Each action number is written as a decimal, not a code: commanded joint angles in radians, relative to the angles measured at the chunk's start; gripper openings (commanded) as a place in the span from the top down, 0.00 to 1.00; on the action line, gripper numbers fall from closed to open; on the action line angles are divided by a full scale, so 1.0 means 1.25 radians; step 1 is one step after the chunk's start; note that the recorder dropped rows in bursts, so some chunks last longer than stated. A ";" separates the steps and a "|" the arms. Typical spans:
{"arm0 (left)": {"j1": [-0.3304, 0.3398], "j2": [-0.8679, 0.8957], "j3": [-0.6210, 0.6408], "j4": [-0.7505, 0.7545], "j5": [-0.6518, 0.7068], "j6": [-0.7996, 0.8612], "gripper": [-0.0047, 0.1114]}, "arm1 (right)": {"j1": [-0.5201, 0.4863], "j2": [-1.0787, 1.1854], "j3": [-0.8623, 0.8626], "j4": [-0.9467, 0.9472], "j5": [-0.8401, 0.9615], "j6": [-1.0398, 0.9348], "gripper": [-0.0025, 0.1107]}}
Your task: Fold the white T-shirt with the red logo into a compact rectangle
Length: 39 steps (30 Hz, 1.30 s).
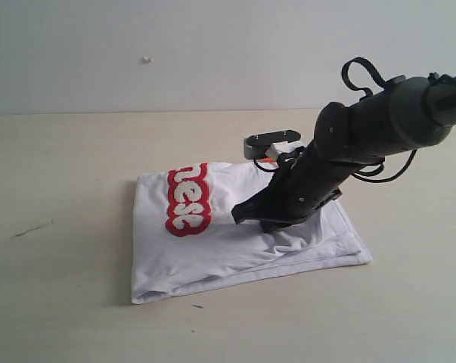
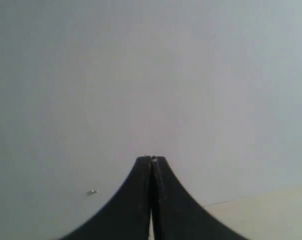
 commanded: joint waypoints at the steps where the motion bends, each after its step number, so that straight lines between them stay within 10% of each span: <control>1: 0.000 -0.004 0.005 -0.021 -0.014 -0.004 0.96 | 0.034 0.025 -0.014 0.064 0.026 -0.056 0.98; 18: 0.000 -0.033 0.005 -0.017 0.002 -0.004 0.96 | 0.069 -0.092 -0.014 0.022 -0.014 -0.050 0.98; 39: 0.000 -0.273 0.094 -0.017 -0.024 -0.004 0.96 | 0.071 -0.798 0.217 -0.017 -0.101 -0.058 0.98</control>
